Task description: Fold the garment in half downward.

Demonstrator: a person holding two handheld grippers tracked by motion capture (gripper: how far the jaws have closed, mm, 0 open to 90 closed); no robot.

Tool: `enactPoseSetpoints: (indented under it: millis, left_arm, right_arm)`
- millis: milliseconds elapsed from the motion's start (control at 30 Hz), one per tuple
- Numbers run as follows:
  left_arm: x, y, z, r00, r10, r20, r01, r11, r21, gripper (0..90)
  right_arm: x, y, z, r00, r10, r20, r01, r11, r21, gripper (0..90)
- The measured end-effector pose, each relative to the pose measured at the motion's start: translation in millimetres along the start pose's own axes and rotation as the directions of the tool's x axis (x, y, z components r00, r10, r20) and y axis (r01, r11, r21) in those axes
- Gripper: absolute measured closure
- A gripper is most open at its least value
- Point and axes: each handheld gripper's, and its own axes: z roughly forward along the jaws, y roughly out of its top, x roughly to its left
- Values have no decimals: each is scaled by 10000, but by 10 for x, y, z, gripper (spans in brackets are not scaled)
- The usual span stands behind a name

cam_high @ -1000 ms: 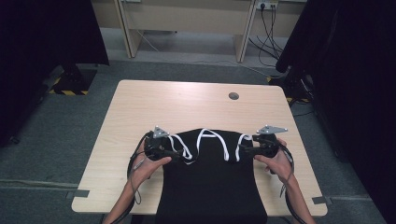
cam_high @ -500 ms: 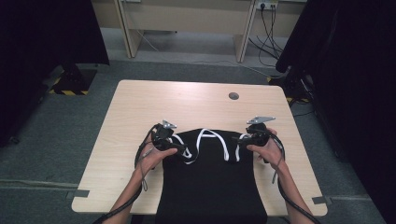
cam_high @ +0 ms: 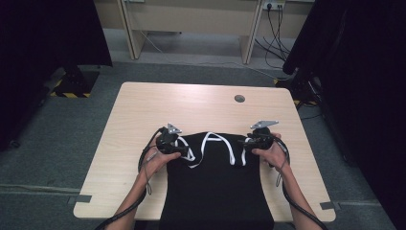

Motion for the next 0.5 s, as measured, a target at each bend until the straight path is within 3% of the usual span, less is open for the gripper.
enactPoseSetpoints:
  millis: [33, 67, 167, 233, 500]
  left_arm:
    - [-16, -7, -9, 9999, 80, 84, -80, 9999, -69, 377]
    - [-53, -16, -22, 9995, 168, 282, -164, 9997, -165, 511]
    - [-83, -26, -32, 9987, 144, 496, -133, 9997, -224, 653]
    - [-87, -31, -32, 9981, 57, 609, -40, 9996, -288, 728]
    - [-104, -11, -66, 9980, 95, 632, -62, 9986, -528, 798]
  right_arm:
    - [0, 0, 0, 10000, 0, 0, 0, 10000, 0, 501]
    - [22, -12, -16, 9998, -77, -204, 76, 10000, -44, 612]
    - [37, -25, -31, 9989, -49, -471, 47, 10000, -59, 746]
    - [45, -27, -36, 9981, 47, -622, -48, 10000, -7, 787]
    - [20, 3, -98, 9974, 48, -719, -74, 9993, -356, 822]
